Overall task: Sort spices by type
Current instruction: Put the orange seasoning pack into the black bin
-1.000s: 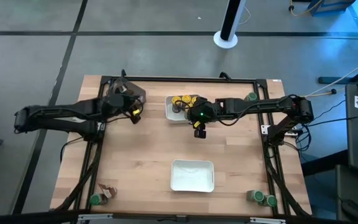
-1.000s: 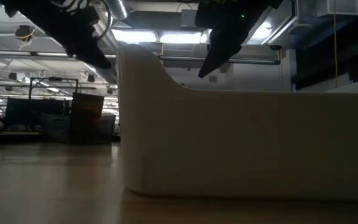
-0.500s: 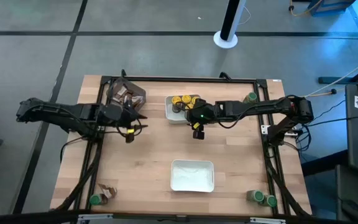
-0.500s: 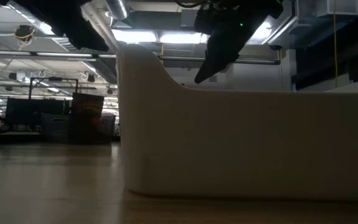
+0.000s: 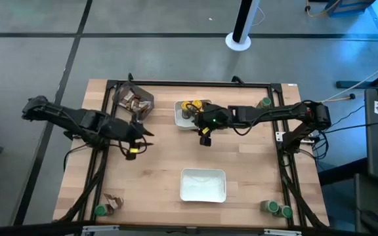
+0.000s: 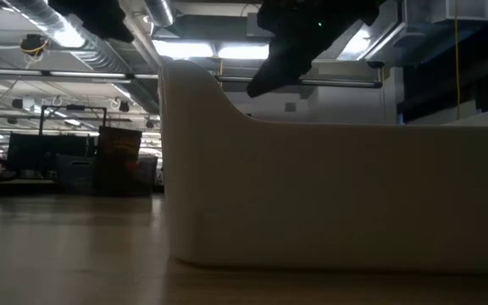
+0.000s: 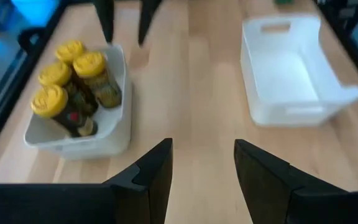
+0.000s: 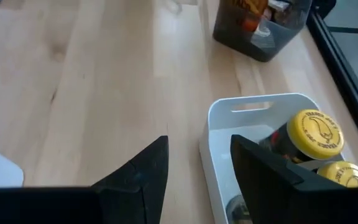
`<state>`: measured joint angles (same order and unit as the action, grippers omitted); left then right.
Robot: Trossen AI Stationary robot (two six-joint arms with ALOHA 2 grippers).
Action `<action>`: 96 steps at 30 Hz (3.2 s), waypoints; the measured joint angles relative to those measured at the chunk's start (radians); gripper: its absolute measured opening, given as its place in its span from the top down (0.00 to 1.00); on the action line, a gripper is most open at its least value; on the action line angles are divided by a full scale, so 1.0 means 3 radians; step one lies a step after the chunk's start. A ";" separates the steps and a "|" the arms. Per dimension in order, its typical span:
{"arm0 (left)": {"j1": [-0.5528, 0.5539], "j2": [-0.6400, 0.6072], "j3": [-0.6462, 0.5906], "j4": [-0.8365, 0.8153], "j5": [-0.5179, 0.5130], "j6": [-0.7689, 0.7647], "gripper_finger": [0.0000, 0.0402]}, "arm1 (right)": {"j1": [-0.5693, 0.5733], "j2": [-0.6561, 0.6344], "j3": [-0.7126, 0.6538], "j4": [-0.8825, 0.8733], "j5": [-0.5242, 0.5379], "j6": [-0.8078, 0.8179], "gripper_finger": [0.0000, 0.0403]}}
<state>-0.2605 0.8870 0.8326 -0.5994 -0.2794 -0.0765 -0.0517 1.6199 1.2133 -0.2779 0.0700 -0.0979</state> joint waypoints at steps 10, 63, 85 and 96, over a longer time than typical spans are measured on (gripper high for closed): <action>-0.0504 0.0624 0.0659 -0.0699 -0.0064 -0.0284 0.61 | 0.0000 -0.0001 0.0000 0.0002 -0.0219 0.0167 0.57; -0.2753 0.1723 0.0888 -0.1095 0.0939 -0.2950 0.61 | 0.0114 -0.0004 0.0000 0.0147 -0.0147 0.0387 0.57; -0.2713 0.1923 0.0886 -0.1138 0.0960 -0.2484 0.98 | 0.0113 -0.0004 0.0000 0.0149 -0.0147 0.0386 0.57; -0.2386 0.1846 0.0959 -0.1257 0.1020 -0.3006 1.00 | 0.0113 -0.0004 0.0000 0.0146 -0.0147 0.0387 0.57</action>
<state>-0.9764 1.4409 1.1202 -0.9765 0.0265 -0.9782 -0.0177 1.6188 1.2133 -0.2340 0.0260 0.0181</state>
